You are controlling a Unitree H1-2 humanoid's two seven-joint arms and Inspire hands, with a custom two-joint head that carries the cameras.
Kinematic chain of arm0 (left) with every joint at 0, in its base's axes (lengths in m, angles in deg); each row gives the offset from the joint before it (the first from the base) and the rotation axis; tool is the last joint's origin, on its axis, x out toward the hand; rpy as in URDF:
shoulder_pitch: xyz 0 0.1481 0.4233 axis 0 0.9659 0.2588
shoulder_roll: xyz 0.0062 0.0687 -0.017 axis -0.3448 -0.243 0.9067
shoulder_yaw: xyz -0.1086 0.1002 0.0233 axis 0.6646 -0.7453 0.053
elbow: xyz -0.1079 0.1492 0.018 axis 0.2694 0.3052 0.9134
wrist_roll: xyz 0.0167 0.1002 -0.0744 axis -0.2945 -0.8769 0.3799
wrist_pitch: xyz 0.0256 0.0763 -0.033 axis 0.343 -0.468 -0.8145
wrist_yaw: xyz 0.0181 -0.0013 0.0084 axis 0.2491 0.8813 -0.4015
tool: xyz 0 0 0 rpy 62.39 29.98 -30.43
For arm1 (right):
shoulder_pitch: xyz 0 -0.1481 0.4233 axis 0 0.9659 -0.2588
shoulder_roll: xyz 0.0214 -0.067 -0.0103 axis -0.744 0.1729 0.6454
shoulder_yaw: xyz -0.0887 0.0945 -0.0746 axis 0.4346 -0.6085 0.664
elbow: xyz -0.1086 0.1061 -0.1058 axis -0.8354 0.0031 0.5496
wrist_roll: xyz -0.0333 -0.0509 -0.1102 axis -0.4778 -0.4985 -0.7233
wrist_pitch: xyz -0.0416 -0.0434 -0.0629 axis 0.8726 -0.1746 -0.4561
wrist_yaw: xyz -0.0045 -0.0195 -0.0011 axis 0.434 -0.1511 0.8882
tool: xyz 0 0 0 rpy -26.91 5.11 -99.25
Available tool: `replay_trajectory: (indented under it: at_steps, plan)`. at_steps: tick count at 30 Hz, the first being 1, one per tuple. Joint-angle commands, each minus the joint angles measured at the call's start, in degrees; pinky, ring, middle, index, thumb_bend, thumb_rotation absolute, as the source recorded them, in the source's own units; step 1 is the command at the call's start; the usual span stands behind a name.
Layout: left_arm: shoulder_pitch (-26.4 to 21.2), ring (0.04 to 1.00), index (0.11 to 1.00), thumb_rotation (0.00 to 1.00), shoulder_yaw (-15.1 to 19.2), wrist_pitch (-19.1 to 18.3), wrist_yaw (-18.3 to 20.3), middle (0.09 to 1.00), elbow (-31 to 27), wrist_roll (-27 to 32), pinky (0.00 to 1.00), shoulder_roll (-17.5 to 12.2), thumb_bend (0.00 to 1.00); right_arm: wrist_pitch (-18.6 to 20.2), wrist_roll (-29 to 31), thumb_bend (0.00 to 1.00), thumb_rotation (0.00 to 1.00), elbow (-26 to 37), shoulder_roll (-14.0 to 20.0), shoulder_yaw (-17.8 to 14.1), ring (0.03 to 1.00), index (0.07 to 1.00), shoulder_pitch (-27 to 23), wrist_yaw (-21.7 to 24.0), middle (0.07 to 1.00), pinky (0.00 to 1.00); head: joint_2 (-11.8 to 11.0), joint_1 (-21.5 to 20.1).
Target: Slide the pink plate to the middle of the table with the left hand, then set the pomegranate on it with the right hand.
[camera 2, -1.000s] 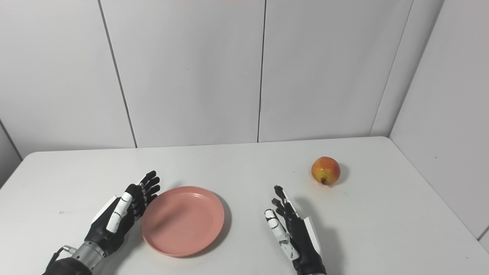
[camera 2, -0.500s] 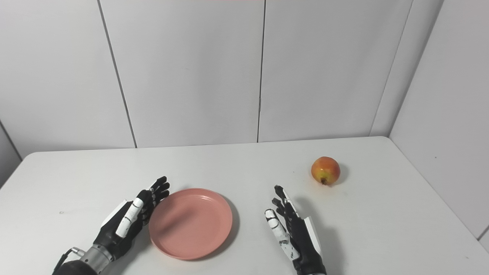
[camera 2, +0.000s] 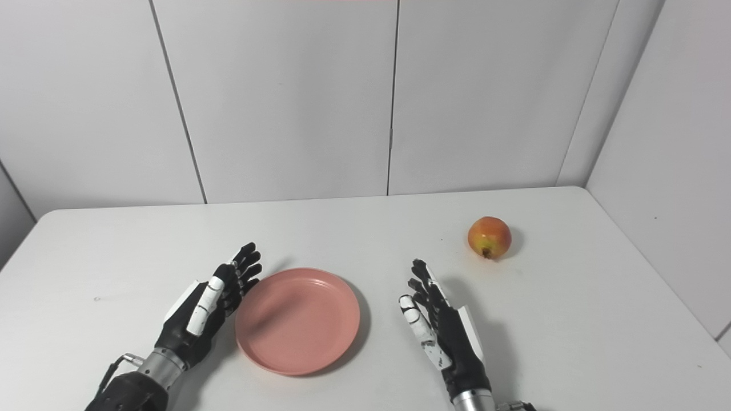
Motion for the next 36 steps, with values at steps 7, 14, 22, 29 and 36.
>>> replay_trajectory:
  at_steps: [7,14,22,29,36]
  plan:
    - [-0.8,0.994,1.0,1.0,0.5,4.2,-3.1,1.0,0.0,-2.2,0.99,1.4,0.7,0.7,2.8,0.61,0.84,1.8,1.4,-1.3,0.92,0.956,-0.1,1.0,0.932,0.92,-0.3,1.9]
    - [-0.8,0.993,1.0,1.0,-0.1,6.2,-4.6,1.0,1.1,-4.7,0.98,2.3,0.69,1.1,2.8,0.6,0.84,2.3,2.2,-1.7,0.922,0.956,0.2,1.0,0.933,0.93,-0.9,4.1]
    - [-0.6,0.998,1.0,1.0,-0.5,7.9,-6.2,1.0,2.2,-6.5,0.98,3.0,0.68,-0.3,3.2,0.59,0.83,1.8,2.9,-2.5,0.922,0.949,0.0,0.6,0.936,0.95,-1.7,3.7]
    - [-0.4,0.997,1.0,1.0,-0.6,8.9,-6.9,1.0,2.8,-7.9,0.99,2.9,0.69,-3.2,3.5,0.6,0.84,1.8,3.5,-4.3,0.93,0.964,-1.5,-0.2,0.943,0.94,-2.8,1.3]
    - [-0.2,0.99,1.0,1.0,-0.2,10.5,-6.5,1.0,4.1,-7.4,0.98,2.6,0.7,-7.1,-2.7,0.61,0.82,1.0,5.2,-6.1,0.904,0.954,-4.3,-3.6,0.927,0.89,-4.6,-2.7]
